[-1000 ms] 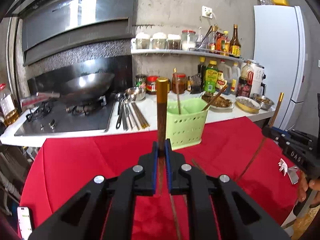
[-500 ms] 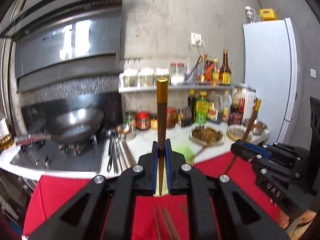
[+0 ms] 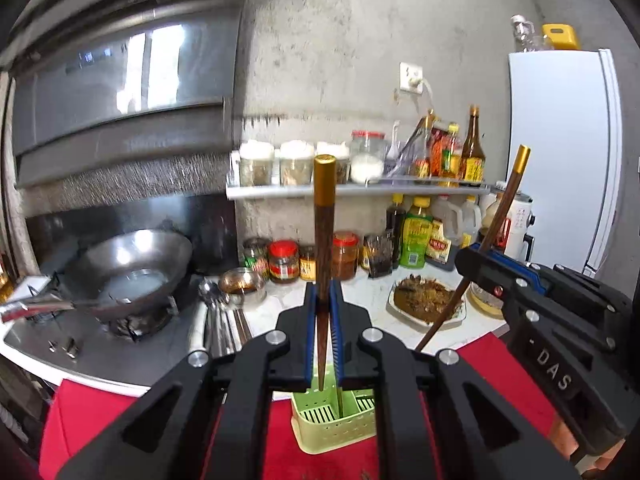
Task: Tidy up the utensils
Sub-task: 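Lower the left tool's chopstick into the green holder while the right tool inserts its own, then open both tools to release the chopsticks in the green holder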
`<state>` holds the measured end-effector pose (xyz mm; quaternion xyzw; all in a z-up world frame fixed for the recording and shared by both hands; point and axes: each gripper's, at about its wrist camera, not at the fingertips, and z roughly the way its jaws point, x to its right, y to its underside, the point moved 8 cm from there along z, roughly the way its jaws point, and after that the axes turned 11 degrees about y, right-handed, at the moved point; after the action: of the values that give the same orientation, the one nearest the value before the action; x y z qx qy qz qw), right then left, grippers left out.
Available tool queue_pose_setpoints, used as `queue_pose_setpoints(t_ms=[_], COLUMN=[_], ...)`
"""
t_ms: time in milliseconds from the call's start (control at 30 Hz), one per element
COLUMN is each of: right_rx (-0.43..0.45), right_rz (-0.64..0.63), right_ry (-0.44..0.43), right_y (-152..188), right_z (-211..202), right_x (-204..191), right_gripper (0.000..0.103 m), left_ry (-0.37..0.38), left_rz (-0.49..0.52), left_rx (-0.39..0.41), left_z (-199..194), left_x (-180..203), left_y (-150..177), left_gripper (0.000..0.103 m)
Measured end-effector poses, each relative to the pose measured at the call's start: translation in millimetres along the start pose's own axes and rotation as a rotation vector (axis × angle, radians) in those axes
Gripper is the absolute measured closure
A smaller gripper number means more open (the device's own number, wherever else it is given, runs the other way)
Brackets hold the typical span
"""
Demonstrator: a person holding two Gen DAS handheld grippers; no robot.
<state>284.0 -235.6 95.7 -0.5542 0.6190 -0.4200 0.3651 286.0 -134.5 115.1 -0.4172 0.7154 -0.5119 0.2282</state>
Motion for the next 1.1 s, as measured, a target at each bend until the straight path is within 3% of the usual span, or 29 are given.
queue_pose_setpoints(t_ms=[167, 500, 533, 567, 600, 667, 800, 867, 1100], right_rx=[-0.079, -0.200, -0.201, -0.195, -0.183, -0.161, -0.131, -0.126, -0.159], right_rz=[-0.032, -0.078, -0.074, -0.068, -0.065, -0.074, -0.083, -0.087, -0.095], right_ry=[0.002, 0.026, 0.026, 0.027, 0.032, 0.049, 0.064, 0.062, 0.063], right_y=[32, 72, 72, 70, 68, 64, 62, 67, 101], right_z=[28, 48, 46, 40, 34, 20, -23, -49, -113], right_x=[-3, -10, -9, -8, -6, -3, 5, 8, 16], right_gripper=[0.096, 0.093, 0.086, 0.072, 0.067, 0.063, 0.060, 0.059, 0.057], left_ry=[0.002, -0.014, -0.015, -0.017, -0.020, -0.028, -0.028, -0.031, -0.040], left_rz=[-0.026, -0.061, -0.062, -0.061, -0.060, -0.053, -0.018, 0.009, 0.048], left_rx=[-0.093, -0.175, -0.179, -0.185, -0.184, -0.172, -0.135, -0.110, -0.088], left_z=[38, 57, 56, 55, 53, 41, 6, -20, -91], left_x=[-13, -30, -30, -30, -29, -28, -17, -9, 12], left_y=[32, 67, 68, 69, 69, 68, 61, 60, 74], left_gripper=[0.096, 0.096, 0.094, 0.088, 0.085, 0.071, 0.066, 0.057, 0.055])
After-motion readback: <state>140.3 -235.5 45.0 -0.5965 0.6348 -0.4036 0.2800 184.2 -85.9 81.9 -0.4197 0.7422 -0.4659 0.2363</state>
